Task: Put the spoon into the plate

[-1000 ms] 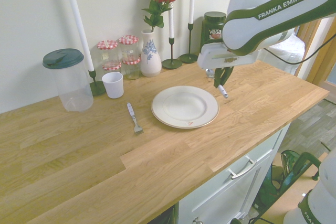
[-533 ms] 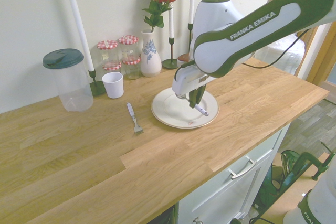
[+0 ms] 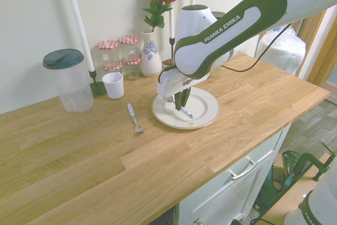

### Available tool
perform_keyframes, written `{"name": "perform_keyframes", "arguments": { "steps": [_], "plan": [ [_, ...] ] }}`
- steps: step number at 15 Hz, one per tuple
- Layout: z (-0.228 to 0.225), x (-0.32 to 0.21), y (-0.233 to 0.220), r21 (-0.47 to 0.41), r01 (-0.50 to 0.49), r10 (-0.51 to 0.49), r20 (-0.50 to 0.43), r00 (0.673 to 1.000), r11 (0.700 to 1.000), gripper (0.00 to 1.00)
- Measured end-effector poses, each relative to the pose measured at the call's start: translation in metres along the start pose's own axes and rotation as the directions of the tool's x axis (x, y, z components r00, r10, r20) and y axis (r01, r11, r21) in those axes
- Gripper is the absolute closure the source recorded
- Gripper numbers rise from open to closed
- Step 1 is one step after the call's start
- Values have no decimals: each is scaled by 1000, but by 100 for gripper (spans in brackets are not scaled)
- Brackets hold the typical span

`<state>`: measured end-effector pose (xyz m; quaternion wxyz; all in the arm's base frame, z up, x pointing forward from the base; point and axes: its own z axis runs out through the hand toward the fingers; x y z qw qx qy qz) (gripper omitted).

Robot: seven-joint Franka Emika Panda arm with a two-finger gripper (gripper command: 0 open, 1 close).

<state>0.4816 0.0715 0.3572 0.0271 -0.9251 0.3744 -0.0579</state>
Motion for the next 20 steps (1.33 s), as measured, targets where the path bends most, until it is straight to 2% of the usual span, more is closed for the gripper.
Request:
{"name": "perform_keyframes", "arguments": {
  "steps": [4, 5, 14, 18, 20],
  "plan": [
    [9, 8, -1, -9, -12, 12, 12, 1000, 1000, 100],
    [11, 8, -1, -13, -11, 11, 14, 1000, 1000, 0],
    [10, 14, -11, -11, -16, 16, -19, 1000, 1000, 0],
    [-11, 16, -8, -4, -24, 24, -30, 999, 1000, 0],
    [-43, 15, -3, -11, -31, 30, -33, 999, 999, 0]
  ]
}}
